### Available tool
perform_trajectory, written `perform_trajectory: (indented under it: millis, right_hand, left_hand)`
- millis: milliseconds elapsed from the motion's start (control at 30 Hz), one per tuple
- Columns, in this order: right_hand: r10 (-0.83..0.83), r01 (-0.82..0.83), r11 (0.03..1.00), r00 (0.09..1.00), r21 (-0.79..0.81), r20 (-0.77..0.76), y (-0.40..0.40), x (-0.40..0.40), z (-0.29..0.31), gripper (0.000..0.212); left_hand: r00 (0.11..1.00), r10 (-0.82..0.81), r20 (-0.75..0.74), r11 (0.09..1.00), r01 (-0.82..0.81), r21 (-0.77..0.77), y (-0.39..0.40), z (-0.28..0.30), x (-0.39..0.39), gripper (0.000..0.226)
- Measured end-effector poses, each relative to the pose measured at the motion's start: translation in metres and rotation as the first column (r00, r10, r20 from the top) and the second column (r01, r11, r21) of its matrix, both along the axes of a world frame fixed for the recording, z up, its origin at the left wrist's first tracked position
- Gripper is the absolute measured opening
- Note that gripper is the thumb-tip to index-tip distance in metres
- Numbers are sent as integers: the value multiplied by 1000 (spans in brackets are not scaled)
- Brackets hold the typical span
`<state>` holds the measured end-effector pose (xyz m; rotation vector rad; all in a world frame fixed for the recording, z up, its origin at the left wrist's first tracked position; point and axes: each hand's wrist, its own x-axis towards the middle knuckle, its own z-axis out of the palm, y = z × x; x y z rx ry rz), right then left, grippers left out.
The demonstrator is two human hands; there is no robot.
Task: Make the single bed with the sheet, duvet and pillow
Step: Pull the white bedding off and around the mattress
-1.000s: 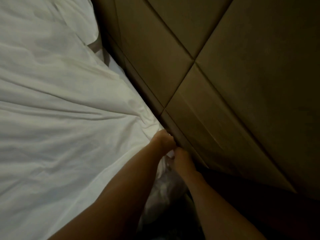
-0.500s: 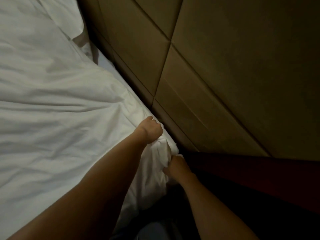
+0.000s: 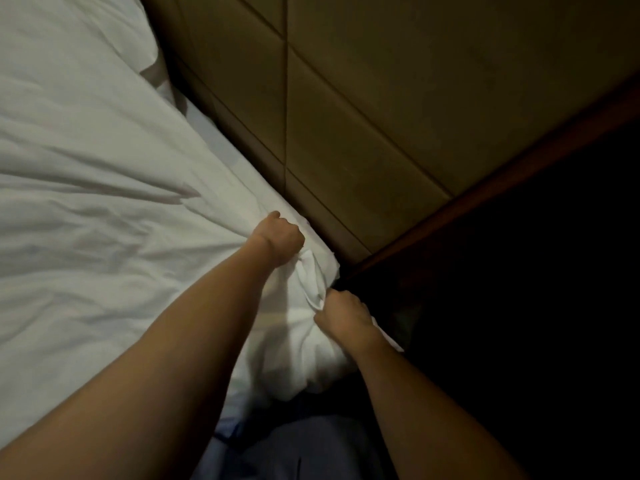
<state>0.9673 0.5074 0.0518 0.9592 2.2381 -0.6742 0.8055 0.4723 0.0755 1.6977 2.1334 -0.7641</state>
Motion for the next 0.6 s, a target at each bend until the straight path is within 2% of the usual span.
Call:
perform_trajectory:
  millis: [233,367,433,500,600]
  right_hand:
    - [8,9,991,992,132,-126,-19,27,30,42]
    - [-105,93,991,985,-92,-138,-12,39,43,59]
    - [-74,56,991,986,-120,-150,-3,45,53,58]
    - [-15,9,999,986,-33,-166,12,51,72,55]
    - [95,-64,982,981,178,-170,33,67,93,53]
  left_hand:
    - [989,11,-147,999,-4,53,-27,26,22,27]
    - [983,-10,-181,999,17,38,-39,41,27,26]
    - [981,-37,-188,999,42,23,-39,51,30,24]
    - [976,-77,-202,996,85,28,-27,66,31,23]
    - [973,-93,-213,988,117,99,-4,82,42,26]
